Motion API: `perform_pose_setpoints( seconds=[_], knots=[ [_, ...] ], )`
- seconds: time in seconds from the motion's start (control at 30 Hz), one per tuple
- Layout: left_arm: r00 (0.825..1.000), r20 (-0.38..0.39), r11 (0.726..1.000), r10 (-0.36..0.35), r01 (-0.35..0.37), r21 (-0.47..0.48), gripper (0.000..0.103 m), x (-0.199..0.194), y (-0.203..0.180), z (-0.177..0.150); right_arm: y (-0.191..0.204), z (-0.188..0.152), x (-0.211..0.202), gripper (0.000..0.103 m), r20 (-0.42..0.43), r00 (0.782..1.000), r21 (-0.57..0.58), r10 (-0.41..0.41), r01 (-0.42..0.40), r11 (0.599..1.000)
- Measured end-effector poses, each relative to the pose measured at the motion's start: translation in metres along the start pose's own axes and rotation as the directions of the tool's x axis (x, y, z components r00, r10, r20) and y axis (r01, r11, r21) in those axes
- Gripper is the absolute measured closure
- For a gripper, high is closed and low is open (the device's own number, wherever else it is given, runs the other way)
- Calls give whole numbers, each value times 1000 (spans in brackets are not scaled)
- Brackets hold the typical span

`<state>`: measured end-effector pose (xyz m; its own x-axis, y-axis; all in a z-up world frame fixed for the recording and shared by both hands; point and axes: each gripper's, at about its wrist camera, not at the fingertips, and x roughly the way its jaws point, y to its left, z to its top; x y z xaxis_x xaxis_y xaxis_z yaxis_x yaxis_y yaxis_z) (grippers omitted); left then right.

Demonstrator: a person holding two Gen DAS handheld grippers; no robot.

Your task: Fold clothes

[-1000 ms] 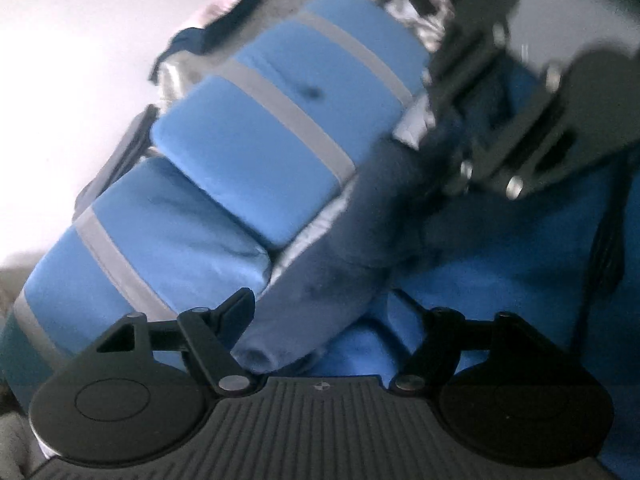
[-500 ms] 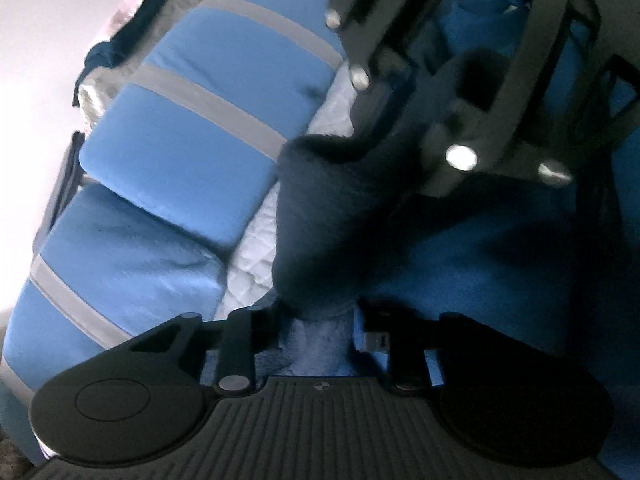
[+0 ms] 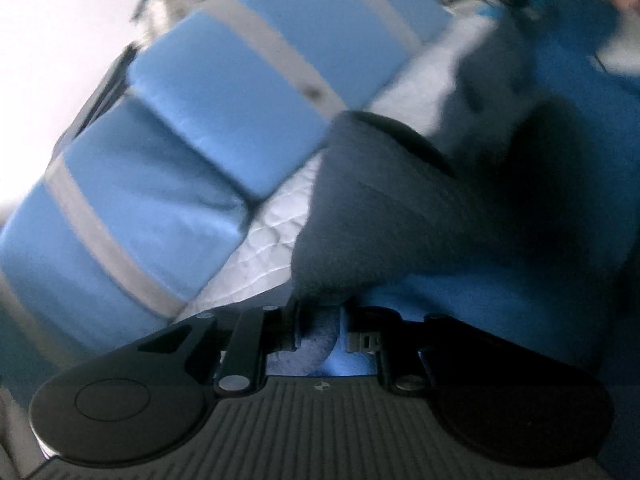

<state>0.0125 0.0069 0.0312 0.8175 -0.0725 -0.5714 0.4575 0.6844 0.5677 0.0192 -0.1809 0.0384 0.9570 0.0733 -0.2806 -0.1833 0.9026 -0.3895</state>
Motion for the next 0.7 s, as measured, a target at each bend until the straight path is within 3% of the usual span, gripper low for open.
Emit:
perform_pose_setpoints(
  seconds=[0.13, 0.23, 0.4, 0.47, 0.57, 0.7],
  knots=[
    [1000, 8, 984, -6, 8, -179, 86, -6, 17, 5, 18, -19, 4, 4, -75, 997, -171, 28, -40, 984],
    [1000, 10, 957, -17, 19, -290, 87, -5, 30, 9, 37, -35, 1, 4, -121, 988, -315, 99, -132, 940],
    [997, 29, 905, -72, 77, -418, 87, -2, 45, 13, 62, -49, -8, 4, -176, 947, -413, 270, -320, 853],
    [996, 33, 888, -87, 93, -451, 87, -1, 48, 13, 67, -46, -7, 4, -166, 940, -397, 299, -341, 852],
    [994, 27, 876, -102, 103, -472, 87, 3, 51, 11, 65, -32, -3, 4, -130, 941, -308, 311, -337, 890],
    [993, 8, 886, -117, 109, -451, 87, 4, 46, 9, 39, -10, 15, 4, -92, 958, -68, 272, -279, 958]
  ],
)
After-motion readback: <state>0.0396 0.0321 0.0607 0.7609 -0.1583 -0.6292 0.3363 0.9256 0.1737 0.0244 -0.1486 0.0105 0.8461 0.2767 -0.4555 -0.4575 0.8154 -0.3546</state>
